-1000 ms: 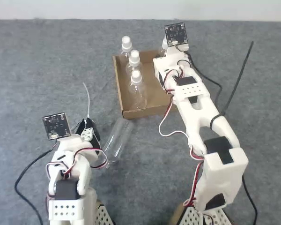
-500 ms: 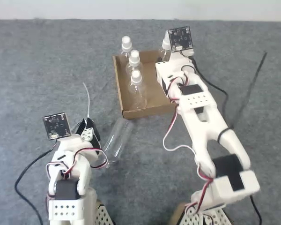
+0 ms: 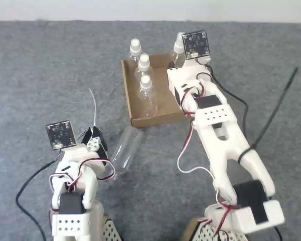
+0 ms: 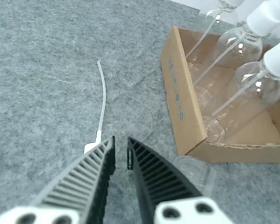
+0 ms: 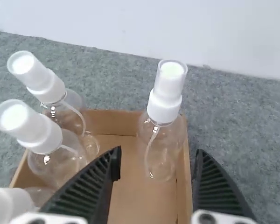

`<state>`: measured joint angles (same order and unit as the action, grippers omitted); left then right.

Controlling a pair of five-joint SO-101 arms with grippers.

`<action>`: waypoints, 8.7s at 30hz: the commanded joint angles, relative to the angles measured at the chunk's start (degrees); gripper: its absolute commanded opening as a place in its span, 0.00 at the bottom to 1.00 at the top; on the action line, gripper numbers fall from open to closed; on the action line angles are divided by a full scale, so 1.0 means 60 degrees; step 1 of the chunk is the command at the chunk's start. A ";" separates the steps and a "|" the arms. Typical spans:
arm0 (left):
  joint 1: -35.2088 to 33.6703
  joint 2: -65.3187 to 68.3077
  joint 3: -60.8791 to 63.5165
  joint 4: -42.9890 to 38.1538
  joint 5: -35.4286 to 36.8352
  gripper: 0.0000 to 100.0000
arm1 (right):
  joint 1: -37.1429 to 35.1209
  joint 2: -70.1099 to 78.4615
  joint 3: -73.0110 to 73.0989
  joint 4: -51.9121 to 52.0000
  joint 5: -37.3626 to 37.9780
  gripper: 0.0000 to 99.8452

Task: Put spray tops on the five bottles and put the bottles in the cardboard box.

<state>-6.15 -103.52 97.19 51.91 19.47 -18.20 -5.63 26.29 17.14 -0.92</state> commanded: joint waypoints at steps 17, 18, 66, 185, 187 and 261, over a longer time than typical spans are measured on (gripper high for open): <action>-0.0850 -0.0147 -0.0110 -0.0777 -0.0073 0.04 | -0.0007 -0.4139 -0.0103 0.6249 -0.0044 0.18; -0.0850 -0.0147 -0.0110 -0.0777 -0.0073 0.04 | -0.0022 -0.4242 -0.0103 0.6498 -0.0044 0.18; -0.2183 -0.0147 -0.0110 -0.1538 -0.0073 0.04 | -0.5560 -0.3788 0.2286 0.4549 -0.3414 0.19; -0.2212 -0.0132 -0.0110 -0.1524 -0.0073 0.04 | 0.0960 -0.2337 0.1040 0.9619 -1.2015 0.15; -0.2212 -0.0132 -0.0110 -0.1524 -0.0073 0.04 | 0.0960 -0.2337 0.1040 0.9619 -1.2015 0.17; -0.2198 -0.0117 -0.0110 -0.1392 -0.0073 0.04 | 0.0886 -0.4330 0.0322 1.0879 -0.1773 0.29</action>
<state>-19.25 -103.52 97.19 44.44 19.47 -13.10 -28.92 28.92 83.08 -19.82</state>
